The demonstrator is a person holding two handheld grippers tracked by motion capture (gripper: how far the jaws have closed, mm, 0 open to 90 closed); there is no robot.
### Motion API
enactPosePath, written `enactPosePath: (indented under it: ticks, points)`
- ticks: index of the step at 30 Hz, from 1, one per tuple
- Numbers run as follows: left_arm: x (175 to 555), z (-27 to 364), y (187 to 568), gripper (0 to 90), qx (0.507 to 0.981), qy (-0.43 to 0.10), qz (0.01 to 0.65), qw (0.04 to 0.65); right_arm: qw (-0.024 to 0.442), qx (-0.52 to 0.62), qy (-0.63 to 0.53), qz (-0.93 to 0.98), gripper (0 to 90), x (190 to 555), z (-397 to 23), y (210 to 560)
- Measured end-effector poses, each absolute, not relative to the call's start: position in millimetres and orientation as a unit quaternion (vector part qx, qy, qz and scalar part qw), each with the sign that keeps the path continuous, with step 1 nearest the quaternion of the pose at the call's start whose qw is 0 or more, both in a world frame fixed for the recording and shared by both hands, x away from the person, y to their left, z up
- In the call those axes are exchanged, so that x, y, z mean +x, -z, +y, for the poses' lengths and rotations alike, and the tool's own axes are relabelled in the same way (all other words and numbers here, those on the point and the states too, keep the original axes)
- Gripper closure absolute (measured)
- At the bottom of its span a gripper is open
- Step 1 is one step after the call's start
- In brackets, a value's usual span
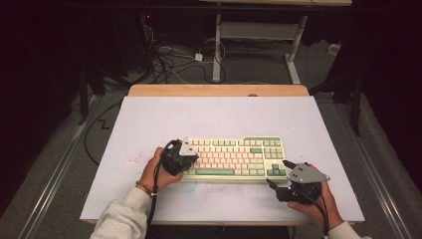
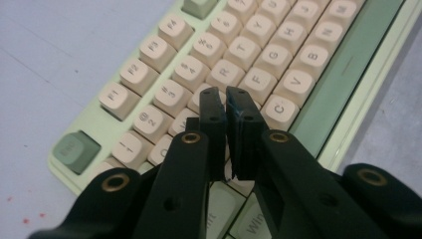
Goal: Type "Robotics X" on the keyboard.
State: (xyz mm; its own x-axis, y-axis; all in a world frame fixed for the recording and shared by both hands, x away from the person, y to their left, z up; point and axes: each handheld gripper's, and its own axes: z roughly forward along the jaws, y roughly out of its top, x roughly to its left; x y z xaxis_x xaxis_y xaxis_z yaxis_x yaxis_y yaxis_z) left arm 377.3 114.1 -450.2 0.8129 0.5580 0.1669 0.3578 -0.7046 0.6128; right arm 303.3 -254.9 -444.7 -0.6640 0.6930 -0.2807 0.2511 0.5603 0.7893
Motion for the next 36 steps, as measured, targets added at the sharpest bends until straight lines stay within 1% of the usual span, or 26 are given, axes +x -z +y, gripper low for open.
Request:
enactPosePath:
  ticks: [2, 6, 21, 36]
  points:
    - [377.6, 114.0, 451.5, 85.1, 0.905, -0.174, 0.254, 0.294, 0.295, 0.284, -0.373, 0.833, 21.8, 303.2, -254.7, 444.8]
    - [374.6, 115.3, 446.0, 83.6, 0.903, -0.179, 0.25, 0.3, 0.297, 0.281, -0.373, 0.833, 21.8, 303.3, -255.4, 444.3]
    - [365.5, 118.7, 433.3, 83.1, 0.896, -0.195, 0.241, 0.319, 0.297, 0.281, -0.373, 0.833, 21.8, 303.3, -255.7, 443.7]
    - [354.5, 112.2, 427.7, 83.0, 0.902, -0.192, 0.216, 0.322, 0.297, 0.281, -0.373, 0.833, 21.8, 302.9, -256.0, 443.2]
